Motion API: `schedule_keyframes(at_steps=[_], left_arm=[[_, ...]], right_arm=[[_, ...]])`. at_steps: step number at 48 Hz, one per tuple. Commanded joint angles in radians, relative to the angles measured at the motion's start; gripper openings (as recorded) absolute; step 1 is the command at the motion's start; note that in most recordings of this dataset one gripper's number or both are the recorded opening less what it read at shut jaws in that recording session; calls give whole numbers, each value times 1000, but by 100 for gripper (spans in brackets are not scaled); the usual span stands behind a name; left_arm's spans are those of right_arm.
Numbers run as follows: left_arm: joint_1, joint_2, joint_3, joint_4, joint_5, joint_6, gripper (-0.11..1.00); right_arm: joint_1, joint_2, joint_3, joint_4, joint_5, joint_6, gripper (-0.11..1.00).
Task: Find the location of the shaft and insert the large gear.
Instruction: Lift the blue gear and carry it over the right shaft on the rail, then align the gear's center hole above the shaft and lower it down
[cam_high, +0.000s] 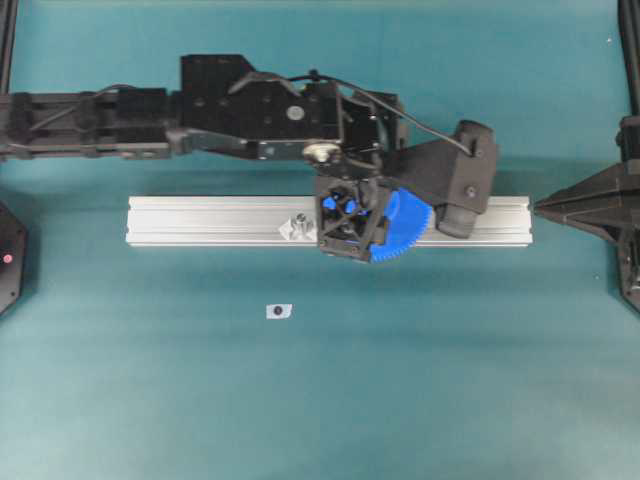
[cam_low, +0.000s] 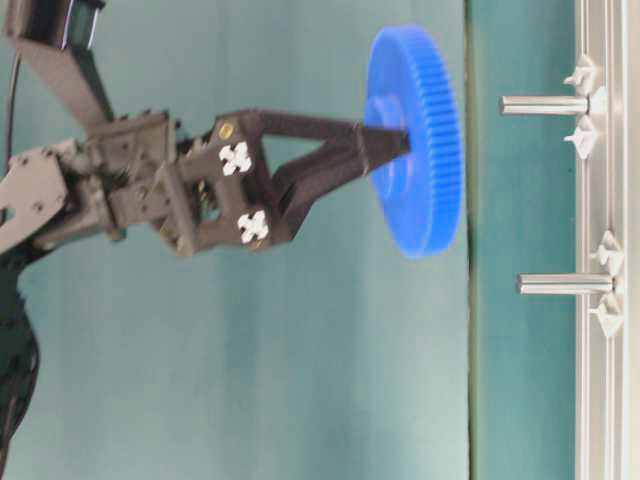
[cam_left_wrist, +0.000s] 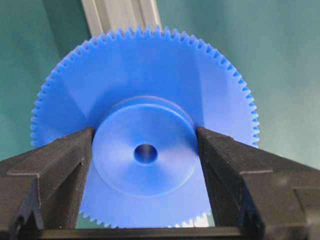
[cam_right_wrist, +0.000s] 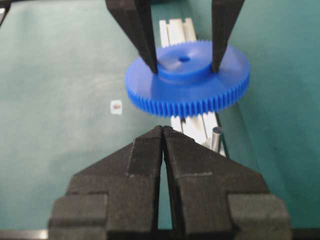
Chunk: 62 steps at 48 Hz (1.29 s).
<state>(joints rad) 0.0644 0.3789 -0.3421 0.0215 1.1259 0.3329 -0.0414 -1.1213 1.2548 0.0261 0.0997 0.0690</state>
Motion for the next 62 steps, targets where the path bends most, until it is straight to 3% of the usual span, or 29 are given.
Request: schedule_keyframes(at_steps=[1,31,62], left_arm=[[2,-9,-58,5,-3,9,70],[20,161,-272,5,106,81,70],[35,212,-293,5,127,81,70]], right_arm=[[-3,5,-12,2,-5,9,6],[-5,0,-3,2,-5,9,6],[-6,-21,3,2,-5,9,6]])
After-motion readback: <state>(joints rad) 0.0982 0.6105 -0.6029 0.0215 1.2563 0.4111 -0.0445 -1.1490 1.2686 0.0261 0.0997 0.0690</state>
